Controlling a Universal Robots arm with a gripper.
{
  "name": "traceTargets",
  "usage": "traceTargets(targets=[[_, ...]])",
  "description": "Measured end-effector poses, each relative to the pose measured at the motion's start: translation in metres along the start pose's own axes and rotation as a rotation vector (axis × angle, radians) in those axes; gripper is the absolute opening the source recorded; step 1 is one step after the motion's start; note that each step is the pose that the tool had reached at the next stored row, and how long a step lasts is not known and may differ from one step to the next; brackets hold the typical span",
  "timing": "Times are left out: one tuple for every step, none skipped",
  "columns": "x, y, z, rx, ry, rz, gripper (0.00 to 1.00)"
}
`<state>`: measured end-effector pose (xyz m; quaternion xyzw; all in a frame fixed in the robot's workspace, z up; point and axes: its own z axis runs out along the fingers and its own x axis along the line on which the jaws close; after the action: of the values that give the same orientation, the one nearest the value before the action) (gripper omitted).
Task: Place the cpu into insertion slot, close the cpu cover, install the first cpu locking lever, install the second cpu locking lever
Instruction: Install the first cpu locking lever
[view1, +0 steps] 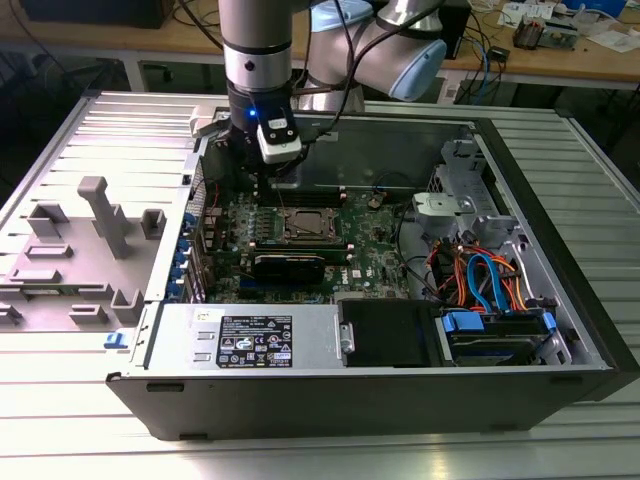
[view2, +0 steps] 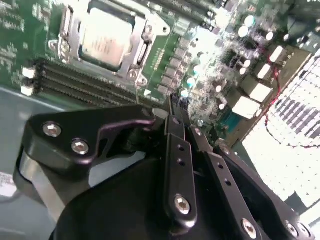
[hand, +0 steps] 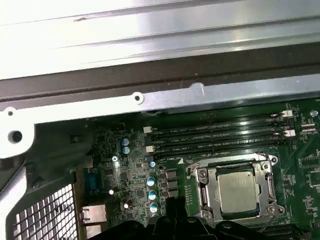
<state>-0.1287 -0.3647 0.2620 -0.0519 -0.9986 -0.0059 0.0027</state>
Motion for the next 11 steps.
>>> traceTargets(targets=[[0.0020, 0.0147, 0.0010, 0.0002, 0.0006, -0.051, 0.11], [0.0022, 0.0164, 0.0010, 0.0003, 0.0008, -0.063, 0.11], [0.0022, 0.0173, 0.0011, 0.0003, 0.0008, -0.068, 0.11], [0.0021, 0.0180, 0.0011, 0.0003, 0.0009, -0.073, 0.11], [0.0006, 0.0185, 0.0011, 0.0004, 0.0009, -0.079, 0.11], [-0.0006, 0.0187, 0.0011, 0.0004, 0.0010, -0.081, 0.11], [-0.0020, 0.0189, 0.0011, 0.0004, 0.0010, -0.083, 0.11], [-0.0033, 0.0190, 0.0010, 0.0004, 0.0010, -0.085, 0.11], [-0.0051, 0.0192, 0.0010, 0.0005, 0.0010, -0.087, 0.11], [-0.0070, 0.0195, 0.0010, 0.0005, 0.0010, -0.089, 0.11], [-0.0096, 0.0198, 0.0010, 0.0006, 0.0012, -0.090, 0.11]])
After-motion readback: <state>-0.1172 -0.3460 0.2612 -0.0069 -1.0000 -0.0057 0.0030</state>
